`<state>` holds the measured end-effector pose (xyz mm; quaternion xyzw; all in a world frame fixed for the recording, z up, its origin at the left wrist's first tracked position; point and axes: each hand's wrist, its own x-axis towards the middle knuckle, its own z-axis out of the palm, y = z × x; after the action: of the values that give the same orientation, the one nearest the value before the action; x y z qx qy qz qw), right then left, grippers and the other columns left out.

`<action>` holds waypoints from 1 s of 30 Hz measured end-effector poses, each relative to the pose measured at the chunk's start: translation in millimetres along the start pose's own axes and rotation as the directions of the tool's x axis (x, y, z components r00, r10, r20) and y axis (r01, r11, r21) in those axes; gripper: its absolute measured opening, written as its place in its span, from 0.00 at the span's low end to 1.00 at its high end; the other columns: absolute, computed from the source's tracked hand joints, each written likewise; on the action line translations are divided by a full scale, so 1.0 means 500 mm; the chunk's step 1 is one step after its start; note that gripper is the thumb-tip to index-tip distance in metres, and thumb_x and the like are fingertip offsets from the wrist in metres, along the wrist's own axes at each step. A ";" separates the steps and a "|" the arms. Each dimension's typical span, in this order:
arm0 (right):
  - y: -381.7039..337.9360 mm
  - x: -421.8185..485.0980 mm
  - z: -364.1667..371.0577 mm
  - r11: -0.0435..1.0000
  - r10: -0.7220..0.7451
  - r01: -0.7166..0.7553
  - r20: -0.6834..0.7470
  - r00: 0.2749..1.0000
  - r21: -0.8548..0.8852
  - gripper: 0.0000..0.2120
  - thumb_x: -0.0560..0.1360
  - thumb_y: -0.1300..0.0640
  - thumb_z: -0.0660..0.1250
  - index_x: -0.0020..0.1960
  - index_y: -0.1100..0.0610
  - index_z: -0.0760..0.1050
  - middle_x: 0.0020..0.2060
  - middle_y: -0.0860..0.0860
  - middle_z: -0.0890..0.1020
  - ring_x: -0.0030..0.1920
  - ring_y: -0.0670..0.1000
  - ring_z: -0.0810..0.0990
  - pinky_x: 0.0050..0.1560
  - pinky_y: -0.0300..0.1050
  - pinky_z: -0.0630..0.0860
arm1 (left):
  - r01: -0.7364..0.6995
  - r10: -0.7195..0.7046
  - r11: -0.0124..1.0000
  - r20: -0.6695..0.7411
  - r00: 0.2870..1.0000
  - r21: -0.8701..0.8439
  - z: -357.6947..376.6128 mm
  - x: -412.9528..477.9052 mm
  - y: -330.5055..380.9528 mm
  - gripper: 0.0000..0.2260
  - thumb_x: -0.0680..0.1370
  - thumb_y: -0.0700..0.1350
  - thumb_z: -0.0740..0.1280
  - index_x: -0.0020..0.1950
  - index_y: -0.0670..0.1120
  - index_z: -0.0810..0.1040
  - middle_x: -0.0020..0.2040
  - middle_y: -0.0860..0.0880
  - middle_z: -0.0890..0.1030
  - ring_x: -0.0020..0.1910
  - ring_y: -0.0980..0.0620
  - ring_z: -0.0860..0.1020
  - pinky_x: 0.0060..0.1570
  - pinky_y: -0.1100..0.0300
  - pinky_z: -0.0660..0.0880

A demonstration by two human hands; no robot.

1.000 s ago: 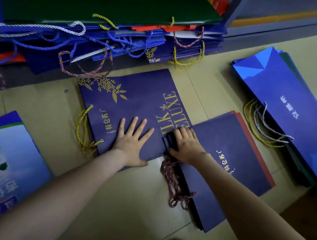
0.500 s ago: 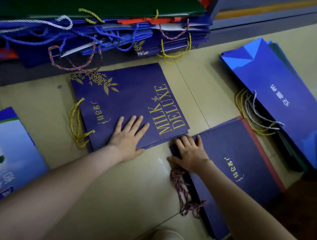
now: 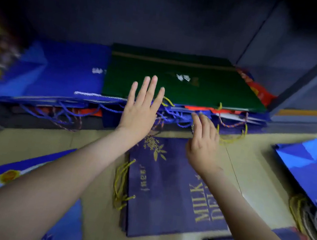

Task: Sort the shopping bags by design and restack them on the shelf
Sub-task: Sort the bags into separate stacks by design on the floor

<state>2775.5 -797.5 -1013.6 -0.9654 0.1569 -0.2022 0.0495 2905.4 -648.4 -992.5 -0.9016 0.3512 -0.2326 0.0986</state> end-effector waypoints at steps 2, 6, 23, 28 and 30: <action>-0.030 0.057 0.000 1.000 -0.012 0.012 0.021 1.000 -0.011 0.35 0.63 0.63 0.58 0.71 0.61 0.62 0.65 0.61 0.72 0.65 0.60 0.67 0.62 0.55 0.68 | 0.030 -0.043 0.996 0.153 0.987 0.083 0.016 0.032 -0.037 0.33 0.80 0.55 0.56 0.78 0.43 0.46 0.76 0.35 0.49 0.76 0.37 0.49 0.72 0.40 0.42; -0.066 0.111 0.013 1.000 -0.004 0.000 0.188 0.982 0.022 0.40 0.67 0.66 0.65 0.76 0.60 0.55 0.73 0.59 0.61 0.73 0.60 0.59 0.70 0.58 0.59 | 0.083 -0.069 0.996 0.429 0.900 -0.013 0.060 0.041 -0.091 0.28 0.82 0.48 0.54 0.77 0.40 0.45 0.75 0.36 0.55 0.74 0.39 0.55 0.72 0.44 0.50; -0.048 0.112 -0.028 0.970 -0.191 0.210 0.152 0.970 -0.120 0.36 0.69 0.66 0.72 0.74 0.61 0.62 0.66 0.60 0.74 0.68 0.58 0.70 0.70 0.50 0.63 | -0.159 0.143 0.987 -0.273 0.951 -0.036 -0.032 -0.080 -0.211 0.15 0.71 0.34 0.60 0.55 0.36 0.80 0.39 0.42 0.75 0.40 0.44 0.64 0.42 0.52 0.62; -0.075 0.091 -0.069 0.900 -0.378 0.377 0.036 0.925 -0.220 0.33 0.61 0.75 0.68 0.65 0.61 0.75 0.51 0.61 0.83 0.50 0.61 0.83 0.43 0.51 0.81 | -0.181 0.144 0.977 -0.279 0.949 -0.110 -0.067 -0.147 -0.264 0.18 0.68 0.33 0.69 0.58 0.38 0.79 0.44 0.41 0.78 0.44 0.42 0.72 0.50 0.50 0.65; -0.085 0.075 -0.091 0.873 -0.421 0.417 0.040 0.906 -0.252 0.29 0.66 0.71 0.56 0.65 0.61 0.74 0.51 0.61 0.83 0.49 0.61 0.83 0.43 0.50 0.81 | -0.170 0.148 0.974 -0.151 0.977 -0.149 -0.092 -0.165 -0.260 0.24 0.66 0.36 0.72 0.63 0.41 0.77 0.56 0.40 0.79 0.54 0.40 0.76 0.59 0.48 0.66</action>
<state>2801.9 -770.8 -951.1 -0.9731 -0.0309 -0.1938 -0.1210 2906.0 -497.4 -937.0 -0.8572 0.4459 -0.2569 0.0193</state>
